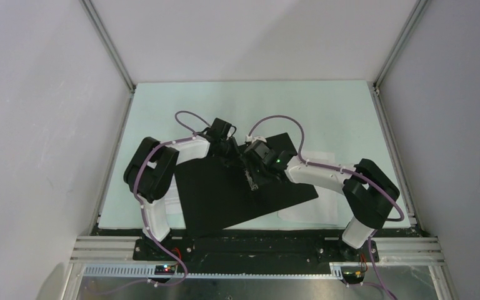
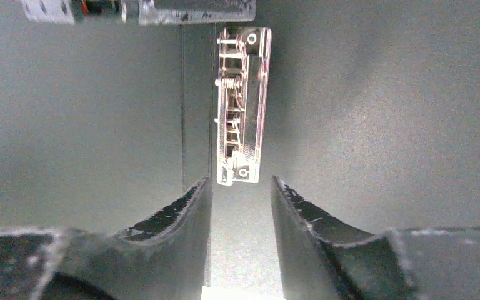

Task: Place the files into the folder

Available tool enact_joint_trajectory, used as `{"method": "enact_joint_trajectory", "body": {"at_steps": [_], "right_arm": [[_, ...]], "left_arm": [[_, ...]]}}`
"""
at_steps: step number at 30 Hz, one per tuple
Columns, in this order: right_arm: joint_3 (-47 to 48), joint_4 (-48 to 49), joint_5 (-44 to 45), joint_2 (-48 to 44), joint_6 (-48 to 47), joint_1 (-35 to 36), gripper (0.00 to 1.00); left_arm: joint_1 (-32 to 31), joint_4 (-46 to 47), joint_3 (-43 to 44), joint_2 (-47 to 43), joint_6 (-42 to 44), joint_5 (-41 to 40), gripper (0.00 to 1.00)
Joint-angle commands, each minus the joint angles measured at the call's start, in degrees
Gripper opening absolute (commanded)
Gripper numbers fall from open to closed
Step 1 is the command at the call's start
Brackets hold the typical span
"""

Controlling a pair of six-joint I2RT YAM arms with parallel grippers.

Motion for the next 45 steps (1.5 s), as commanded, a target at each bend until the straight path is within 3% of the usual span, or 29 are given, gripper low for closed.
{"method": "enact_joint_trajectory", "body": {"at_steps": [1, 7, 25, 30, 45], "right_arm": [[3.8, -3.0, -0.7, -1.4, 5.2, -0.4, 0.38], [5.9, -4.8, -1.4, 3.7, 7.5, 0.2, 0.26], [6.4, -6.3, -0.7, 6.1, 8.2, 0.9, 0.25], [6.5, -5.4, -1.5, 4.4, 8.4, 0.9, 0.35], [6.4, -3.7, -1.5, 4.3, 9.3, 0.3, 0.28]], "left_arm": [[0.0, 0.4, -1.1, 0.6, -3.4, -5.1, 0.28], [0.0, 0.3, -1.7, 0.8, -4.8, -6.4, 0.28], [0.0, 0.3, -2.0, 1.4, -4.8, -6.5, 0.26], [0.0, 0.3, -1.9, 1.6, -4.7, -6.4, 0.26], [0.0, 0.3, -2.0, 2.5, -4.5, -6.4, 0.26]]}}
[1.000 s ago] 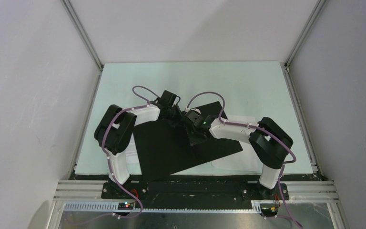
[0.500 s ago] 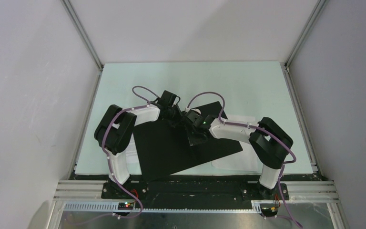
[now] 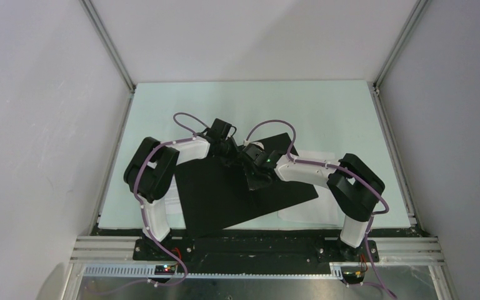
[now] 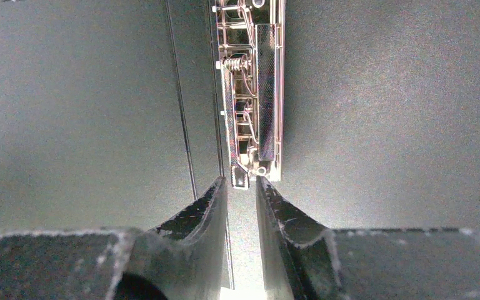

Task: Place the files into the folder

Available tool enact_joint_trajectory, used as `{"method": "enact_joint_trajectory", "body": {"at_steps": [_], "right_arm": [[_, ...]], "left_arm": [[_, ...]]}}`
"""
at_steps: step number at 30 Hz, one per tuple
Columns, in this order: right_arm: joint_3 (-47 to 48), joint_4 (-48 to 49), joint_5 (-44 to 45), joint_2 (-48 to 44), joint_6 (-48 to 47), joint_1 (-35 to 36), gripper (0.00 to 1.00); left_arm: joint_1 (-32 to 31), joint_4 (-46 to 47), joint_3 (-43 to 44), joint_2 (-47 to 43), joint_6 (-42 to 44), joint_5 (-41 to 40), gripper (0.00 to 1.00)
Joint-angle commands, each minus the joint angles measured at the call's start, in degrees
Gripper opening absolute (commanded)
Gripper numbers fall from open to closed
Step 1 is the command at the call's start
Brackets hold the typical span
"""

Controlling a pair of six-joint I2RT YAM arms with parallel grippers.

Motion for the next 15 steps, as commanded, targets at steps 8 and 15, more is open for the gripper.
{"method": "enact_joint_trajectory", "body": {"at_steps": [8, 15], "right_arm": [[1.3, 1.8, 1.3, -2.4, 1.1, -0.8, 0.26], [0.3, 2.8, 0.9, -3.4, 1.3, -1.0, 0.26]], "left_arm": [[0.1, -1.3, -1.2, 2.8, 0.8, -4.4, 0.26], [0.1, -1.3, -1.1, 3.1, 0.8, -4.4, 0.25]]}}
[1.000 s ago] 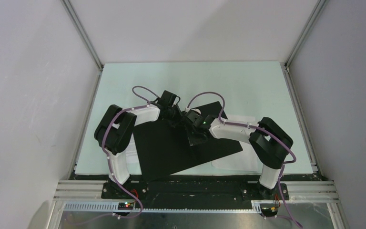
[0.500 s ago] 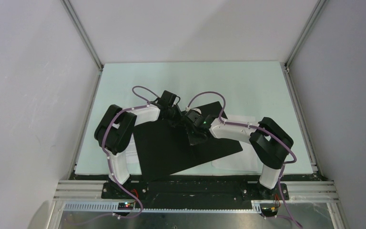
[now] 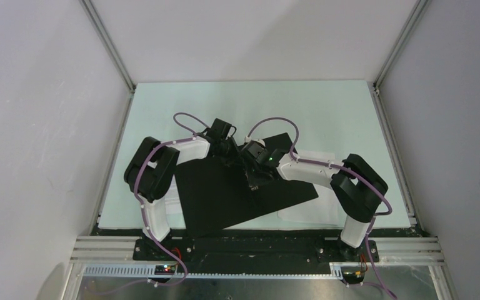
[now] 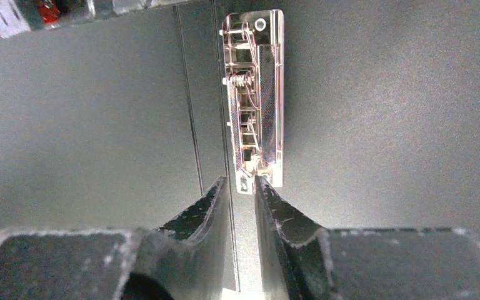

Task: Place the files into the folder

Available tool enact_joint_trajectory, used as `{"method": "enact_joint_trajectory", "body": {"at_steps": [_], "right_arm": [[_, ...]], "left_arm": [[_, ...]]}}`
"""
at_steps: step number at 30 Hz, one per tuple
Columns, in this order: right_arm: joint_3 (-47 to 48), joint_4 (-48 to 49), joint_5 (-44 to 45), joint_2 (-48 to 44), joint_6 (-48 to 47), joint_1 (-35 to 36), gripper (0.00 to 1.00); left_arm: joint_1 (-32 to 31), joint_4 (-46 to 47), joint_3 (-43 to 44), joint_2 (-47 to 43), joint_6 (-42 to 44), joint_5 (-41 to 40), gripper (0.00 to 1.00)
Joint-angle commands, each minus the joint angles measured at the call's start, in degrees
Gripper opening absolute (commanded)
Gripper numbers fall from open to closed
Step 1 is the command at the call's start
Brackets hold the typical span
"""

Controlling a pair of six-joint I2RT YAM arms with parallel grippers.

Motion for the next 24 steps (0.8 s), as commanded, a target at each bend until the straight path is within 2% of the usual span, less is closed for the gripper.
{"method": "enact_joint_trajectory", "body": {"at_steps": [1, 7, 13, 24], "right_arm": [[0.3, 1.6, 0.7, -2.1, 1.0, -0.3, 0.26], [-0.4, 1.4, 1.5, -1.4, 1.5, -0.1, 0.26], [-2.1, 1.8, 1.9, -1.6, 2.0, -0.7, 0.21], [-2.4, 2.6, 0.3, 0.7, 2.5, -0.1, 0.21]], "left_arm": [[0.1, -1.7, -1.1, 3.0, 0.7, -4.5, 0.25], [0.1, -1.7, -1.1, 3.0, 0.7, -4.5, 0.25], [0.1, -1.7, -1.0, 3.2, 0.8, -4.5, 0.25], [0.2, -1.8, -0.8, 3.7, 0.8, -4.5, 0.25]]}}
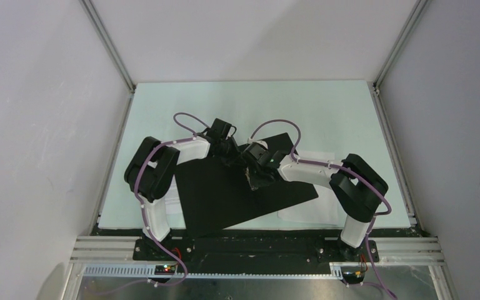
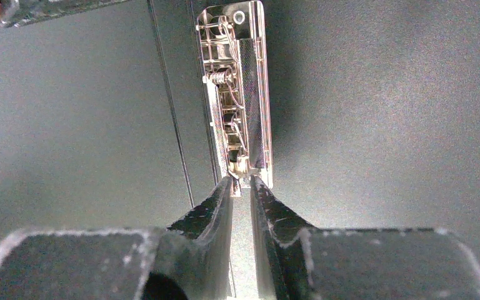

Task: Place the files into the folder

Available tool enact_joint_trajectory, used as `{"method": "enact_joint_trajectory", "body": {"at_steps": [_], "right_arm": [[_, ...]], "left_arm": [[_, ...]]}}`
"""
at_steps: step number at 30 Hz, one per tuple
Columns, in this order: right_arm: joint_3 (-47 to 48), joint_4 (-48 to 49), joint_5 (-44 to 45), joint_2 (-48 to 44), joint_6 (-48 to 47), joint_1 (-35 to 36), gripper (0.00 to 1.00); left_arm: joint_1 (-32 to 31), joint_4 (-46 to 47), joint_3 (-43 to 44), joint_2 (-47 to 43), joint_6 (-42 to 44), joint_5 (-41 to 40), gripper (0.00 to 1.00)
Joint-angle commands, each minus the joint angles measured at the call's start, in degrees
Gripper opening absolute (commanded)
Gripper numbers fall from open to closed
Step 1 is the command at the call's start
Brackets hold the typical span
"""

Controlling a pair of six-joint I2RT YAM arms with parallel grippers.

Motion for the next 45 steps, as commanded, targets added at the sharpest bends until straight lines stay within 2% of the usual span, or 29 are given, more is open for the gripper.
{"method": "enact_joint_trajectory", "body": {"at_steps": [1, 11, 21, 28, 39, 45], "right_arm": [[-0.2, 0.7, 0.2, 1.2, 0.9, 0.4, 0.21], [-3.4, 1.6, 1.5, 2.8, 3.3, 2.1, 0.18], [-4.9, -1.9, 10.0, 5.3, 4.9, 4.1, 0.17], [-4.8, -4.7, 14.4, 2.2, 5.3, 3.2, 0.19], [-3.3, -1.1, 9.5, -4.2, 1.5, 2.8, 0.27], [-1.0, -0.1, 6.3, -4.4, -0.3, 2.9, 0.29]], "left_arm": [[0.1, -2.2, -0.9, 3.5, 0.7, -4.6, 0.25], [0.1, -2.3, -0.9, 3.6, 0.6, -5.3, 0.25], [0.1, -2.3, -1.1, 4.0, 0.6, -5.5, 0.25], [0.1, -2.4, -1.3, 4.2, 0.9, -5.7, 0.25], [0.1, -2.5, -0.9, 4.8, 1.1, -5.2, 0.25], [0.1, -2.5, -0.6, 5.1, 1.1, -5.2, 0.25]]}}
